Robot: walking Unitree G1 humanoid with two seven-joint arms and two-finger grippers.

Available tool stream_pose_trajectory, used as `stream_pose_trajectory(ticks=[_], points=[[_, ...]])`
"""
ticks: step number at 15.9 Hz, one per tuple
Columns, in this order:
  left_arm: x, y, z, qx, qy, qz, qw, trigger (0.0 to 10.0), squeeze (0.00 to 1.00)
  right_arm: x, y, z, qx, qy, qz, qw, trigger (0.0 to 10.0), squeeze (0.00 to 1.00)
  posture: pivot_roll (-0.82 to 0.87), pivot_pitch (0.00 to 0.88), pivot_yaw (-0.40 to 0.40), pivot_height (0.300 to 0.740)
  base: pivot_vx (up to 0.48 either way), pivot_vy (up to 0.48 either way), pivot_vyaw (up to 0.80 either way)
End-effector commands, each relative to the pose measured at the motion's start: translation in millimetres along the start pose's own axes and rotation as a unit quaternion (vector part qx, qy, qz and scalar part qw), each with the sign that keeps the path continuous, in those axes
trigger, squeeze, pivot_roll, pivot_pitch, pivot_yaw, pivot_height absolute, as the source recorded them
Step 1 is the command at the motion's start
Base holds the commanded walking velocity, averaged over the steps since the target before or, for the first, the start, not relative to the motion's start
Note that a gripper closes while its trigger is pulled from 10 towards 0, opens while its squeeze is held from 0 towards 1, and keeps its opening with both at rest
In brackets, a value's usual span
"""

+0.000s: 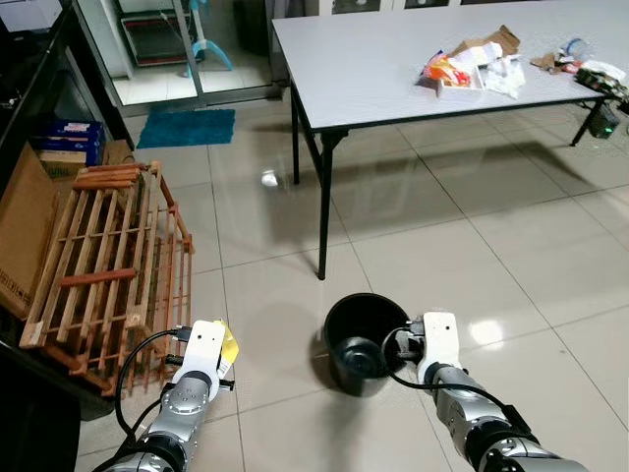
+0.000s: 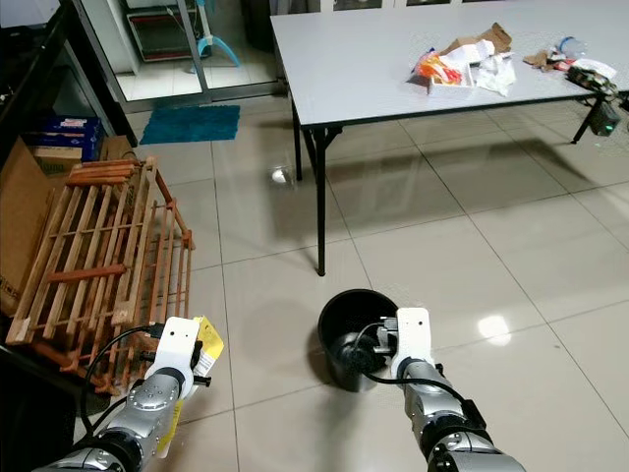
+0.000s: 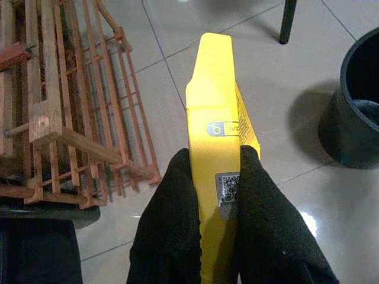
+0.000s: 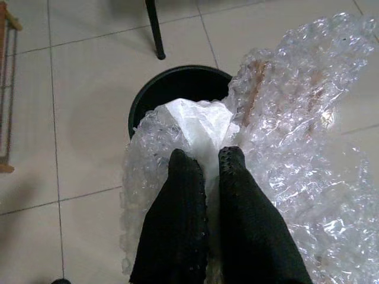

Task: Picking trash to rubbish bin

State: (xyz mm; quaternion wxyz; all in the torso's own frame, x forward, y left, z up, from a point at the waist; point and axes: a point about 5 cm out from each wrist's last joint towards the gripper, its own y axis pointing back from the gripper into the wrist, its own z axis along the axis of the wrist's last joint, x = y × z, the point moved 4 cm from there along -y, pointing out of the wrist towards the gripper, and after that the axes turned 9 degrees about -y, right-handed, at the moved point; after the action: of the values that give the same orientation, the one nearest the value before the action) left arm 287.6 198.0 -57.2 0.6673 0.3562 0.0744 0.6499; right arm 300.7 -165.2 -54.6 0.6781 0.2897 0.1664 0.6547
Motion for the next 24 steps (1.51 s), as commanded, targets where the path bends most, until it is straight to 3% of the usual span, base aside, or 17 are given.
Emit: stream_pose_trajectory(ticks=[1,16,21,24], points=[[1.3,0.0,-1.1,0.003,-0.009,0.002,1.0,10.0,0.0,-0.7,-0.3,1.5,-0.002,0.0,-0.005,1.0,10.0,0.0,0.0,0.03,0.004,0.713,0.24,0.0,0.0],[2.9,-0.2,-1.7,0.006,-0.017,0.006,1.0,10.0,0.0,-0.3,-0.5,1.6,-0.001,0.001,-0.004,1.0,10.0,0.0,0.0,0.032,0.002,0.713,0.298,0.0,-0.09],[2.9,-0.3,-1.4,0.006,-0.017,0.005,1.0,10.0,0.0,2.3,-0.6,1.4,-0.001,0.0,0.002,1.0,10.0,0.0,0.0,0.03,0.002,0.669,0.426,0.0,0.0],[3.0,-0.2,-1.7,0.006,-0.018,0.005,1.0,10.0,0.0,-0.4,-0.4,0.9,0.0,0.0,-0.007,1.0,10.0,0.0,0.0,0.03,0.002,0.669,0.48,0.0,0.0]])
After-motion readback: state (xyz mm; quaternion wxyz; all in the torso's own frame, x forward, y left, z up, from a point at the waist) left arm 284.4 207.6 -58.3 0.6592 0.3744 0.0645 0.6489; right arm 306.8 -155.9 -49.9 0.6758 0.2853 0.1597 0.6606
